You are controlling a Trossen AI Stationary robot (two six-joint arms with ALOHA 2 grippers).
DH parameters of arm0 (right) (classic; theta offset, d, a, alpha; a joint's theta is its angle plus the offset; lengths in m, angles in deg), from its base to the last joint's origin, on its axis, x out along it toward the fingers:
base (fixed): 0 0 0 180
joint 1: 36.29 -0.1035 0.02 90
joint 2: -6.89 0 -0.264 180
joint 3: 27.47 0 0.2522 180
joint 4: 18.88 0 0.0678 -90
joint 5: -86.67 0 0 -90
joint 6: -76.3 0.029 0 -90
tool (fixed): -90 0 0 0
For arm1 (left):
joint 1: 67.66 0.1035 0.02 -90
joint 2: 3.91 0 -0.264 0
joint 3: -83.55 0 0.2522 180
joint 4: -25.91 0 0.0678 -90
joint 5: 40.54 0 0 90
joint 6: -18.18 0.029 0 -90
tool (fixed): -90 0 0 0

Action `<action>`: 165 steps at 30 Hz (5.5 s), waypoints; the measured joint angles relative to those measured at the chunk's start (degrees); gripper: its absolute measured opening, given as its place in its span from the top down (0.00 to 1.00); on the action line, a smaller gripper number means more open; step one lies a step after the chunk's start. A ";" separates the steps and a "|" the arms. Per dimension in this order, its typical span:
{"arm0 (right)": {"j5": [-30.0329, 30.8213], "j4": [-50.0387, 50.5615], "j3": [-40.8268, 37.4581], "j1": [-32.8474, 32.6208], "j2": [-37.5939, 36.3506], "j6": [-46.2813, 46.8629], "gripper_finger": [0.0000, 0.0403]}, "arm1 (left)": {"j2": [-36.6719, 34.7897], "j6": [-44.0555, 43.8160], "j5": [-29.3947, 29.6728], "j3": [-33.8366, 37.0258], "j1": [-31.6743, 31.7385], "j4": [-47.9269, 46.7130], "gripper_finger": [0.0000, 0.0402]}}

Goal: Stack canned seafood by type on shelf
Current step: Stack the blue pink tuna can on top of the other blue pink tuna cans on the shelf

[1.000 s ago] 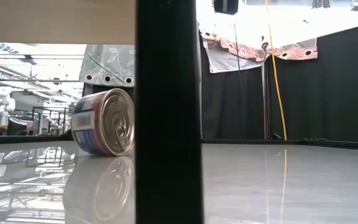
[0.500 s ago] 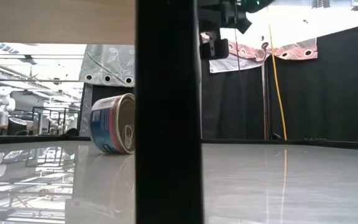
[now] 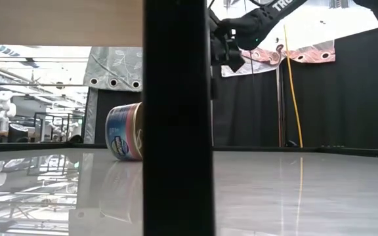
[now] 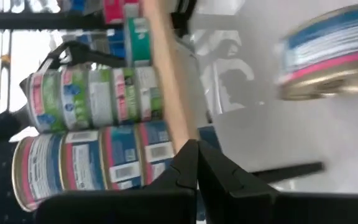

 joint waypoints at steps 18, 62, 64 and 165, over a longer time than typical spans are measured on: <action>16.87 -8.93 0.06 -5.16 5.09 -1.77 1.00 | 0.15 -1.71 3.93 0.00 -0.37 1.85 0.52; 28.56 -3.30 0.17 -4.51 6.40 -6.12 1.00 | 0.22 -3.54 5.19 -0.02 -0.37 2.67 0.52; 28.67 -3.77 0.17 -3.92 6.44 -6.10 1.00 | 0.22 -3.53 5.19 -0.02 -0.37 2.67 0.52; 69.21 30.19 8.13 -11.46 -46.11 -23.49 1.00 | 15.73 -66.63 0.79 -23.05 -38.13 48.05 0.51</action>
